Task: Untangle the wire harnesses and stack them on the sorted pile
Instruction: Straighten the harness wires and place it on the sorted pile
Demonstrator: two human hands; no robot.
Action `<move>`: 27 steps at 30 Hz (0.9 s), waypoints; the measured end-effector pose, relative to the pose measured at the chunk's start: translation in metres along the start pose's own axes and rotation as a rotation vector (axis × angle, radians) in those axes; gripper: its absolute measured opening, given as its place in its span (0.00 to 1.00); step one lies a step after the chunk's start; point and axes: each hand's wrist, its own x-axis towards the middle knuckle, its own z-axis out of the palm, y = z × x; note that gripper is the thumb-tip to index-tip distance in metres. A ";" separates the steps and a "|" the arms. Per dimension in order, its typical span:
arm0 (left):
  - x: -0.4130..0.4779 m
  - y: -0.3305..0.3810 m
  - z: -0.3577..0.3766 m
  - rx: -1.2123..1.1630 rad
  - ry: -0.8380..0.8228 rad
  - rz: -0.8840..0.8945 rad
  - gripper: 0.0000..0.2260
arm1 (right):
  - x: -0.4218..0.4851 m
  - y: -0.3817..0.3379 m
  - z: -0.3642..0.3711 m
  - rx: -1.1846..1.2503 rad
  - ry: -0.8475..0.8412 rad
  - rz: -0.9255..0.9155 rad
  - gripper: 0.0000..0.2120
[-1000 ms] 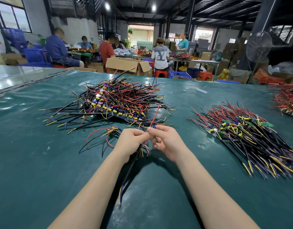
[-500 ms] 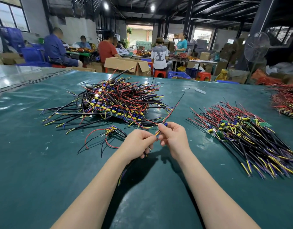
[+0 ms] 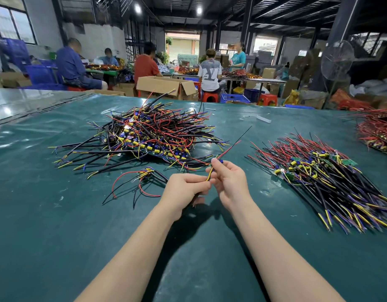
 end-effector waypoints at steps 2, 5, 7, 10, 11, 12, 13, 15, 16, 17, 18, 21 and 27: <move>0.000 0.002 -0.001 -0.040 -0.002 -0.056 0.06 | 0.000 -0.004 -0.002 -0.003 -0.021 0.047 0.09; 0.000 0.003 -0.003 -0.044 -0.036 -0.078 0.06 | 0.001 -0.007 -0.005 -0.048 -0.026 0.083 0.09; 0.000 0.003 -0.002 -0.034 -0.005 -0.047 0.08 | 0.001 -0.006 -0.005 -0.072 -0.036 0.074 0.09; 0.000 0.005 -0.003 -0.038 0.063 -0.009 0.08 | 0.001 -0.006 -0.002 -0.100 -0.067 0.053 0.09; 0.001 0.006 -0.004 -0.034 0.079 -0.009 0.08 | 0.001 -0.006 -0.001 -0.119 -0.074 0.049 0.09; 0.001 0.007 -0.004 -0.023 0.091 -0.010 0.08 | 0.000 -0.006 -0.001 -0.137 -0.079 0.048 0.09; 0.001 0.007 -0.003 -0.006 0.102 -0.008 0.09 | 0.000 -0.005 -0.001 -0.148 -0.083 0.050 0.09; 0.001 0.006 -0.002 0.033 0.118 0.010 0.09 | 0.000 -0.004 -0.002 -0.141 -0.088 0.055 0.09; 0.001 0.006 -0.001 0.054 0.123 0.019 0.10 | 0.000 -0.004 -0.002 -0.133 -0.091 0.055 0.09; 0.002 0.005 -0.001 0.071 0.124 0.027 0.10 | 0.000 -0.004 -0.002 -0.128 -0.092 0.056 0.10; 0.002 0.005 -0.001 0.082 0.123 0.036 0.09 | 0.000 -0.004 -0.002 -0.125 -0.092 0.057 0.10; 0.003 0.006 -0.003 0.081 0.137 0.056 0.09 | 0.000 -0.004 -0.001 -0.143 -0.080 0.085 0.10; 0.003 0.007 -0.004 0.017 0.175 0.052 0.08 | -0.001 0.002 0.000 -0.133 -0.103 0.208 0.09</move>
